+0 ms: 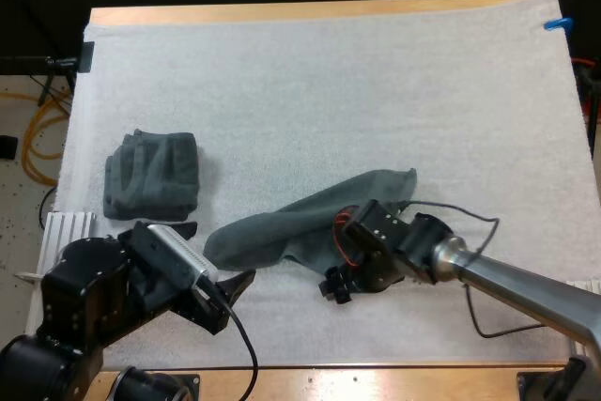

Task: Pick towel from pile fold and stack

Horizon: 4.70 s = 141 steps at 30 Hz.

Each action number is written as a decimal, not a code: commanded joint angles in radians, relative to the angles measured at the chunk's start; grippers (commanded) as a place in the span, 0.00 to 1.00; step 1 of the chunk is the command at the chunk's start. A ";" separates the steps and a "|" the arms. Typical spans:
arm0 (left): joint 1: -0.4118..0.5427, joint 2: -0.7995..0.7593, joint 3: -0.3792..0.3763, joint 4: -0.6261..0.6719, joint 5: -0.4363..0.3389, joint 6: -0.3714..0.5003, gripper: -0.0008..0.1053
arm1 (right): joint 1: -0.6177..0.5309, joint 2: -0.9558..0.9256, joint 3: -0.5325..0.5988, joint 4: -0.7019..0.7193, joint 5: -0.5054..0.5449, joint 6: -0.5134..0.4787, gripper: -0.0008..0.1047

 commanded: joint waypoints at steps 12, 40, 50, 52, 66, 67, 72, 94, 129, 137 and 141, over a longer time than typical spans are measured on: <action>-0.005 -0.004 0.017 0.005 0.000 -0.025 0.87 | -0.001 0.094 -0.005 -0.095 0.029 0.064 0.29; -0.031 0.021 0.153 0.005 0.008 0.022 0.87 | -0.001 -0.203 0.133 0.252 0.417 -0.201 0.01; -0.300 0.243 0.189 -0.012 -0.171 0.024 0.87 | -0.001 -0.258 0.197 0.297 0.380 -0.094 0.01; -0.359 0.307 0.189 -0.012 -0.200 0.026 0.87 | -0.001 -0.264 0.197 0.295 0.383 -0.094 0.01; -0.532 0.780 0.189 -0.198 -0.417 -0.067 0.83 | -0.001 -0.269 0.197 0.282 0.395 -0.094 0.01; -0.532 0.806 0.189 -0.204 -0.425 -0.069 0.78 | -0.001 -0.269 0.197 0.282 0.395 -0.094 0.01; -0.532 0.880 0.189 -0.225 -0.425 -0.069 0.62 | -0.001 -0.269 0.197 0.282 0.411 -0.094 0.01; -0.532 0.980 0.189 -0.223 -0.428 -0.063 0.24 | -0.001 -0.269 0.197 0.265 0.433 -0.096 0.01; -0.532 0.445 -0.415 0.102 -0.499 -0.150 0.01 | 0.002 -0.649 -0.360 0.559 0.538 -0.199 0.01; -0.581 0.393 -0.415 0.214 -0.494 -0.265 0.01 | 0.002 -0.660 -0.364 0.682 0.325 -0.093 0.01; -0.587 0.396 -0.410 0.213 -0.460 -0.273 0.01 | 0.002 -0.660 -0.364 0.697 0.312 -0.094 0.01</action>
